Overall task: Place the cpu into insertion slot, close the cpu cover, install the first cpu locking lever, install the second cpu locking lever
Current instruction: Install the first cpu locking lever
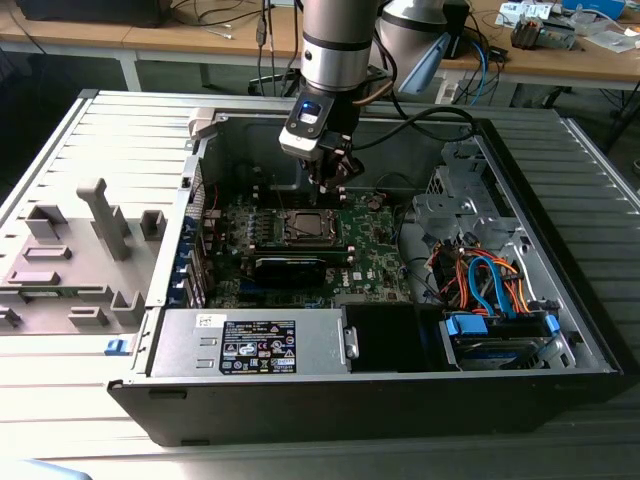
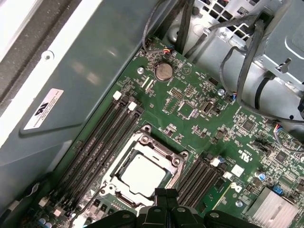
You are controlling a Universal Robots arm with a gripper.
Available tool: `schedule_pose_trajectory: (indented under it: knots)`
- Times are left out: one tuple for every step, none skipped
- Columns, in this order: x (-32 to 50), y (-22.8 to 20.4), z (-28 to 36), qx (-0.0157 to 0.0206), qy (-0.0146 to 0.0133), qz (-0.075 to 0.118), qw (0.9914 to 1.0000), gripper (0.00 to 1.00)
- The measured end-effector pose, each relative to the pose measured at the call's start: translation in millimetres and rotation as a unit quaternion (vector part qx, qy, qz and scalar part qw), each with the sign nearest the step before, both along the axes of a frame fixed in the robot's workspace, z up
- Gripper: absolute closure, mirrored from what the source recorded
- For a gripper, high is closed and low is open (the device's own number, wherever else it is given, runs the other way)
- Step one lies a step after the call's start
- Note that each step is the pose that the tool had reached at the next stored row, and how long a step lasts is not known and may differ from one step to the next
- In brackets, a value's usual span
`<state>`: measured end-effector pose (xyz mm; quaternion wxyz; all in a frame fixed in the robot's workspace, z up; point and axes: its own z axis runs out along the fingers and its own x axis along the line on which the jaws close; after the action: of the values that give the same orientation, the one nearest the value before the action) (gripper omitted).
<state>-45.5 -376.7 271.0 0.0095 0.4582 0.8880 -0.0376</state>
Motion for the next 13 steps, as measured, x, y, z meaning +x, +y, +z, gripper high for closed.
schedule_pose_trajectory:
  knots:
    - [0.0, 0.0, 0.0, 0.0, 0.0, 0.001, 1.0, 0.89]
    - [0.0, 0.0, 0.0, 0.0, 0.0, 0.001, 1.0, 0.89]
    - [0.0, 0.0, 0.0, 0.0, 0.0, 0.002, 1.0, 0.89]
    - [0.0, 0.0, 0.0, 0.0, 0.0, 0.002, 1.0, 0.89]
    - [0.0, 0.0, 0.0, 0.0, 0.0, 0.003, 1.0, 0.89]
    - [0.0, 0.0, 0.0, 0.0, 0.0, 0.003, 0.99999, 0.89]
    - [0.0, 0.0, 0.0, 0.0, 0.0, 0.004, 0.99999, 0.89]
    - [0.0, 0.0, 0.0, 0.0, 0.0, 0.005, 0.99999, 0.89]
    - [0.0, 0.0, 0.0, 0.0, 0.0, 0.005, 0.99999, 0.89]
    - [0.0, 0.0, 0.0, 0.0, 0.0, 0.006, 0.99998, 0.89]
    - [0.0, 0.0, 0.0, 0.0, 0.0, 0.006, 0.99998, 0.89]
    - [0.0, 0.0, 0.0, 0.0, 0.0, 0.007, 0.99998, 0.89]
    - [0.0, 0.0, 0.0, 0.0, 0.0, 0.007, 0.99997, 0.89]
